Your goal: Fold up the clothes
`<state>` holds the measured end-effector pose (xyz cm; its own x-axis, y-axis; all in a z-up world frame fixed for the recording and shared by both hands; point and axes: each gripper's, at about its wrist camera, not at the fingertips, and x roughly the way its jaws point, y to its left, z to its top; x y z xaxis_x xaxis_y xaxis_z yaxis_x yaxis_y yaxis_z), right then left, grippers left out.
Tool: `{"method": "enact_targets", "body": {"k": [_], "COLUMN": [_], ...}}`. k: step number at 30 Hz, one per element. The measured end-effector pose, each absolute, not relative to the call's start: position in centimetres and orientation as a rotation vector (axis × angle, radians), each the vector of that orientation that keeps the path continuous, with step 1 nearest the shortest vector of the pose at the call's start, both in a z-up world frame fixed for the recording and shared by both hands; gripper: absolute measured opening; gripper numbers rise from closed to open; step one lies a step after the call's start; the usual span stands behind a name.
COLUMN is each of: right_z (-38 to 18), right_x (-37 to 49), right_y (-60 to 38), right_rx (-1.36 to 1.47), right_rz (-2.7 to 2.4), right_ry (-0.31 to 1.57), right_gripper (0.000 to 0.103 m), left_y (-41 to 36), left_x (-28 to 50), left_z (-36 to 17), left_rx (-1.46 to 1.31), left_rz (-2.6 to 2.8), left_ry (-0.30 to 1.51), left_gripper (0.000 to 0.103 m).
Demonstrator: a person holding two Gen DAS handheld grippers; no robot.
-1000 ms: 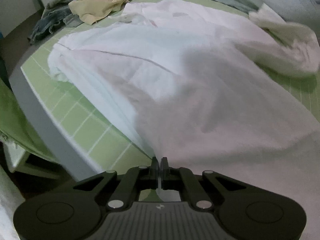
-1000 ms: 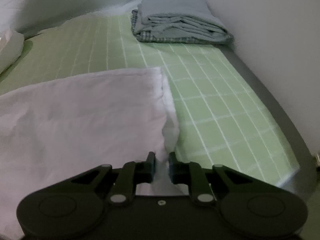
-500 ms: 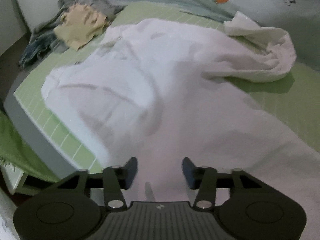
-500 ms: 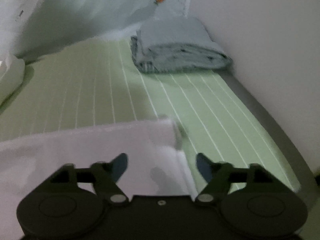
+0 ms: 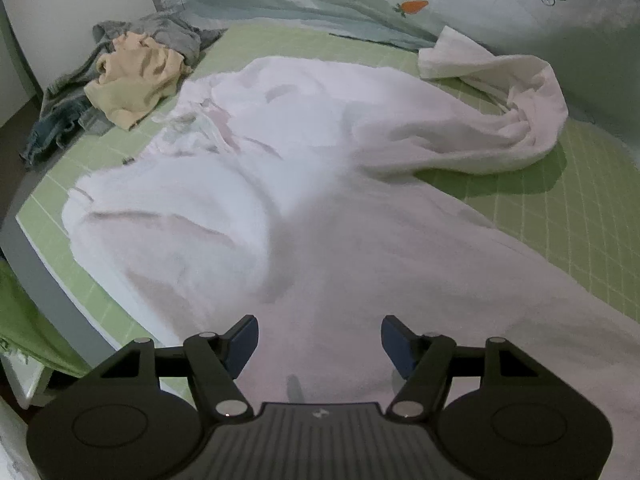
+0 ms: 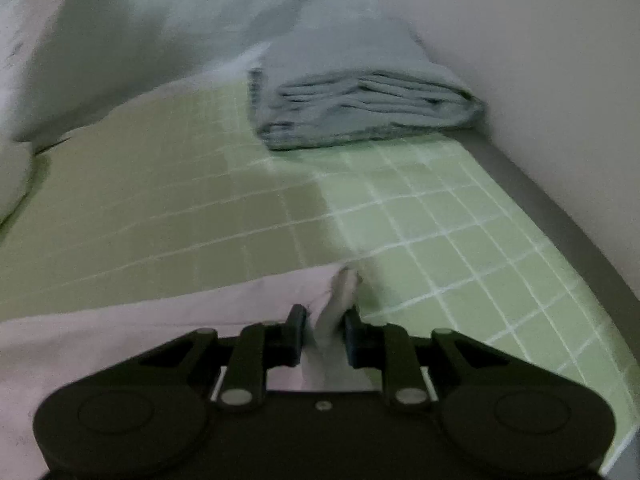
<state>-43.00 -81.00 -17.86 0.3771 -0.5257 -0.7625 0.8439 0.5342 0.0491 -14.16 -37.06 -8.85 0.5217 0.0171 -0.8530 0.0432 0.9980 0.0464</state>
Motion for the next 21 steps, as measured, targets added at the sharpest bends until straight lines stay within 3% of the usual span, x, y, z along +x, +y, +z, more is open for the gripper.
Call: {"method": "enact_targets", "body": {"k": [2,3,4,5,7,10,21], "right_z": [-17.8,-17.6,-17.3,-16.9,-15.9,-14.4,-13.3], "right_x": [-42.0,-41.3,-40.6,-40.1,-39.4,-38.1,-28.7], "right_y": [-80.8,-80.2,-79.6,-78.8,-77.1,-74.1,-59.2], "right_rx": [0.467,0.426,0.379,0.351,0.334,0.32,0.468], "right_rz": [-0.966,-0.991,-1.015,-1.032,-1.046,-1.041,-0.88], "right_ry": [0.8,0.819,0.839,0.834,0.792,0.752,0.718], "right_gripper": [0.025,0.032,0.049,0.072,0.092,0.101,0.103], "left_y": [-36.1,-35.4,-34.8,-34.0,-32.4,-30.1,-19.5], "left_x": [-14.0,-13.8,-13.7,-13.3,-12.1,-10.0,2.6], "left_z": [-8.3,-8.1,-8.0,-7.9,-7.9,-7.9,-8.7], "left_rx": [0.061,0.054,0.046,0.036,0.029,0.031,0.05], "left_rz": [-0.002,0.005,0.012,0.016,0.014,0.006,-0.09], "left_ry": [1.01,1.005,1.0,0.998,0.996,0.985,0.933], "left_gripper": [0.071,0.073,0.073,0.073,0.074,0.077,0.088]}}
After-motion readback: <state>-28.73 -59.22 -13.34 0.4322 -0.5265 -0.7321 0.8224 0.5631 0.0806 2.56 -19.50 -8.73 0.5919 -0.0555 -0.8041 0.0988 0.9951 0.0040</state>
